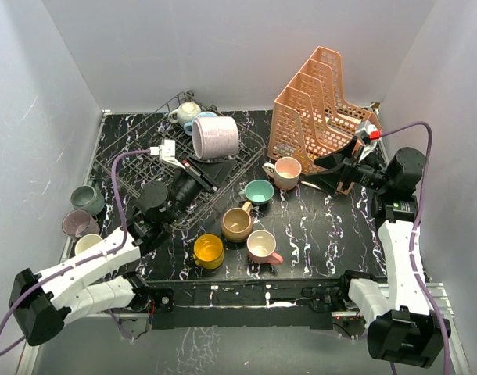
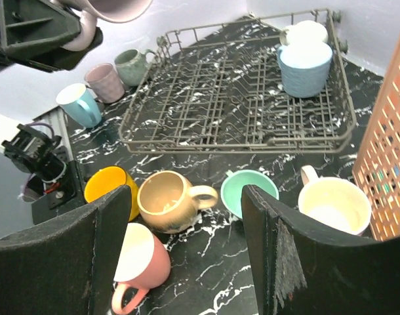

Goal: Load the cups into the dish rack
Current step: Pick up the cup at the center of the board, then turn the cup upside down in the dish rack.

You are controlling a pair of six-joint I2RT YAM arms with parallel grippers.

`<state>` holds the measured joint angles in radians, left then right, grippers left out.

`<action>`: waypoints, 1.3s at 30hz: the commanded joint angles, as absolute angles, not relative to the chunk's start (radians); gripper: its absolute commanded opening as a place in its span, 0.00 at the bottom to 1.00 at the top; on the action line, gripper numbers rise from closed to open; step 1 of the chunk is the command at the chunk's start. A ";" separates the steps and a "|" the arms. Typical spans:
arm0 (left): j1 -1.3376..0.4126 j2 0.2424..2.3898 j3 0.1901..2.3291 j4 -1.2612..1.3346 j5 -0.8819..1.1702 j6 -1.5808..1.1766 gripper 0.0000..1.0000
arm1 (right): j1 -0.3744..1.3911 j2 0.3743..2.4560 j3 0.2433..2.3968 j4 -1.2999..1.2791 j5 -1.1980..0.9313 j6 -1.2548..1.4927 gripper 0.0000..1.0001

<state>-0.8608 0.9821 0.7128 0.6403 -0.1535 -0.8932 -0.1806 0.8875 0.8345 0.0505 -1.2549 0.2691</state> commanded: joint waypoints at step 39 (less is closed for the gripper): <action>-0.307 1.791 1.546 -0.195 0.459 -0.091 0.00 | -0.399 1.026 0.645 -0.138 -1.237 -0.310 0.74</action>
